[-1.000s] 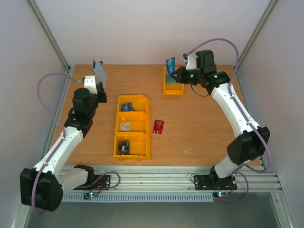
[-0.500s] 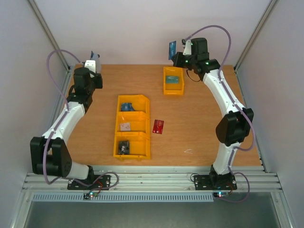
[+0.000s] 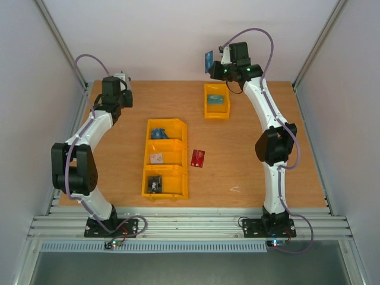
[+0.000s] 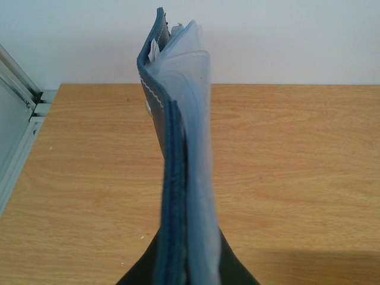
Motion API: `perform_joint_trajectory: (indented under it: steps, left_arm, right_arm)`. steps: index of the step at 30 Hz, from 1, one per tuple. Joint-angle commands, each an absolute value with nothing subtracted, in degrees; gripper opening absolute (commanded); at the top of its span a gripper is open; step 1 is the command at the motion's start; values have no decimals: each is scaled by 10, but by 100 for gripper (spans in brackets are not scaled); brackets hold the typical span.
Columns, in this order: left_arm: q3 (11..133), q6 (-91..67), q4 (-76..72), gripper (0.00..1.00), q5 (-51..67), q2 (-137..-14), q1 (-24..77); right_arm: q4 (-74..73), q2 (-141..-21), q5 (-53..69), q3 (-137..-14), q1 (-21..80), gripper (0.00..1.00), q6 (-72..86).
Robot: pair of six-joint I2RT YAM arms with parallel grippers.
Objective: Take the credit cards out of the card holder
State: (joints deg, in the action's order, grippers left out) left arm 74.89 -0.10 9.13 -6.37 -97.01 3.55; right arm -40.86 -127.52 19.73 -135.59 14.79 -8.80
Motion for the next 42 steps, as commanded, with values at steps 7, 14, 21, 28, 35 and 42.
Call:
perform_joint_trajectory:
  steps: [7,14,21,28,35,42]
  left_arm:
    - [680,-36,61,0,-94,-886,33]
    - [498,-101,42,0,-95,-713,33]
    - [366,-205,64,0,-50,-534,33]
    - [276,-271,63,0,-22,-422,33]
    - [211,-313,33,0,-13,-363,33]
    - [169,-329,29,0,-9,-300,33]
  right_arm:
    - [-427,-1264,289,-1361,148,1,-35]
    - [-361,-1198,317,-1219,181,1,100]
    - [-192,-1103,307,-1006,241,1,260]
    - [-144,-1098,255,-909,318,1,354]
    - [-160,-1147,270,-918,363,1,395]
    - [-167,-1190,260,-935,387,1,428]
